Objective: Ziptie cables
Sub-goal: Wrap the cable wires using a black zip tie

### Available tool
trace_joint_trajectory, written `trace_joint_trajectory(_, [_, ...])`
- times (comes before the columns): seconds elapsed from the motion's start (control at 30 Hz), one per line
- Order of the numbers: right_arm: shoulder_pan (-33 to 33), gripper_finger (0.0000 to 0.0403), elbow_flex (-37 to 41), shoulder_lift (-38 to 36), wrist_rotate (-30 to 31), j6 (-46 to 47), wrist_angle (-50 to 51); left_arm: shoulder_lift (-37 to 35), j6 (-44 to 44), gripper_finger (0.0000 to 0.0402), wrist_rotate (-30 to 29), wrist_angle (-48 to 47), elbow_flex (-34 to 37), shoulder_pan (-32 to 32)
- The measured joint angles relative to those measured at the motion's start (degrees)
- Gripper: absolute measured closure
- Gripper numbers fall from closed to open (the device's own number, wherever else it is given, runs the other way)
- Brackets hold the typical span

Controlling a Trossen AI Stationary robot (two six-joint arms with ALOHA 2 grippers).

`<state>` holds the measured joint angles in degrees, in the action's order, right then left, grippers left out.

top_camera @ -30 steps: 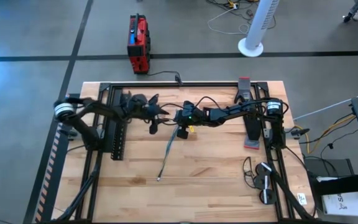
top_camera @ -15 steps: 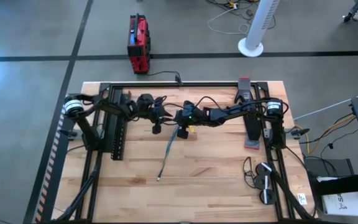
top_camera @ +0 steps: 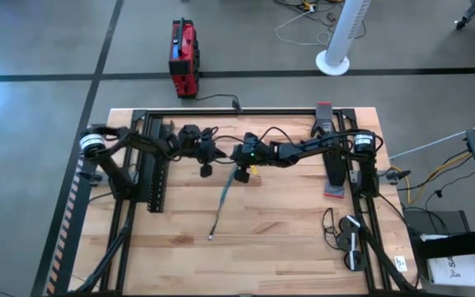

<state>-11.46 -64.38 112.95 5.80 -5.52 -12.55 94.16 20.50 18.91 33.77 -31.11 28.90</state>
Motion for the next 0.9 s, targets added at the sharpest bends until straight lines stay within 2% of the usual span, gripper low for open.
trace_joint_trajectory(0.17, [0.02, 0.0400, 0.72, -0.04, -0.26, 2.56, -0.09, -5.35, -0.44, 0.0401, -3.73, -1.92, 3.21, 0.88])
trace_joint_trajectory(0.4, [0.14, 0.0400, 2.42, -0.04, -0.69, 4.09, 0.50, -14.62, -1.25, 0.0401, -7.21, 0.34, 12.60, 1.24])
trace_joint_trajectory(0.6, [0.22, 0.0400, 2.59, -0.04, -0.61, 3.65, 0.15, -23.62, -6.05, 0.0401, -4.88, 12.64, 21.01, 1.37])
trace_joint_trajectory(0.77, [0.22, 0.0400, 2.54, -0.04, -0.39, 2.66, -0.09, -30.14, -9.01, 0.0396, -3.00, 13.10, 23.42, 1.30])
trace_joint_trajectory(0.9, [0.22, 0.0400, 2.54, -0.04, -0.36, 1.53, -0.15, -31.37, -12.51, 0.0363, -0.95, 12.80, 23.07, 1.30])
